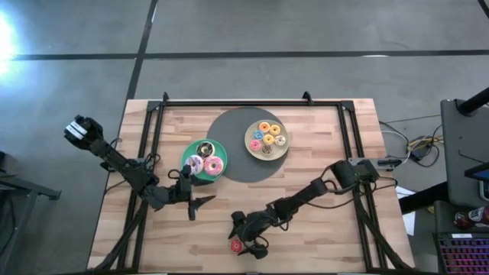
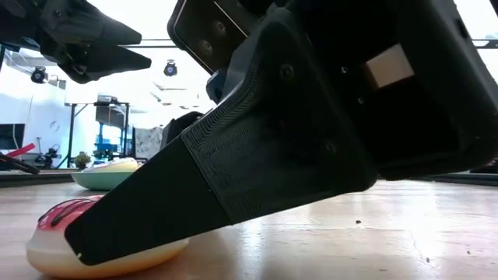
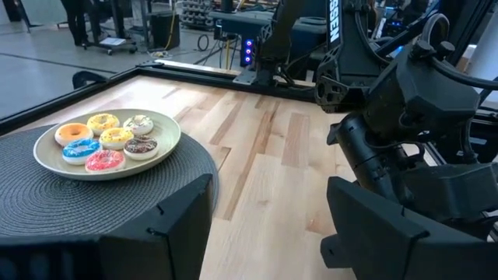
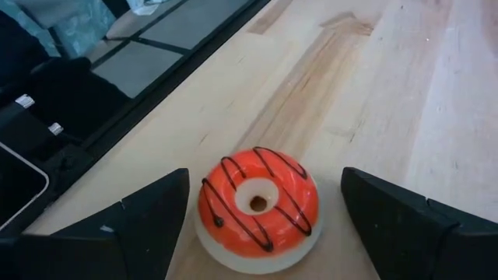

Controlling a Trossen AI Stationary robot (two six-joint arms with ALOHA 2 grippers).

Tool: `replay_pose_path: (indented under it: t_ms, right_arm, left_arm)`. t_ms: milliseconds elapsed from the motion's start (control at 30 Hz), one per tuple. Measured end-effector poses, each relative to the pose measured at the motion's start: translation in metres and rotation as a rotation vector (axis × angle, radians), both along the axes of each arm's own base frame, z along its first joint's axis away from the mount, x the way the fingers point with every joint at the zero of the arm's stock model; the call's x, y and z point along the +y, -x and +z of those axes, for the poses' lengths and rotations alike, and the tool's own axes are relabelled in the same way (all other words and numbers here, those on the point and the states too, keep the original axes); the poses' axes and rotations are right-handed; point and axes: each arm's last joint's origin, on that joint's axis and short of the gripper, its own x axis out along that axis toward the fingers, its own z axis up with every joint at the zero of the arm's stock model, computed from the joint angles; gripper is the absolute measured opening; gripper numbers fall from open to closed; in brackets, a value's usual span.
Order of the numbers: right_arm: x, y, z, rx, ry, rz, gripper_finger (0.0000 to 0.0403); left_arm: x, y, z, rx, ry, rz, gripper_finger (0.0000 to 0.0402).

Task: Pick & Place donuts
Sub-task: Put the small orange donut on the brown plate

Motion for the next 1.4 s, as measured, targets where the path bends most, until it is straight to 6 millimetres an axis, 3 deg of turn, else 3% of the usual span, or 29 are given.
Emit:
replay_pose_path:
  t_ms: [267,800,1100,1400]
  right_arm:
    - [0.000,0.000,-0.001,-0.006,0.025,-0.012,0.0321]
    - [-0.001,0.000,-0.002,-0.010,0.046,-0.007,0.0219]
    - [-0.002,0.001,0.001,-0.011,0.065,0.004,0.0207]
    - [-0.009,0.004,0.021,0.028,0.114,0.017,0.0207]
  left_arm:
    - [0.000,0.000,0.000,0.000,0.000,0.000,0.0227]
    - [0.000,0.001,-0.004,0.036,-0.033,-0.015,0.0227]
    - [0.001,0.002,-0.009,0.087,-0.073,-0.015,0.0227]
    - [0.004,0.003,-0.024,0.190,-0.171,0.033,0.0227]
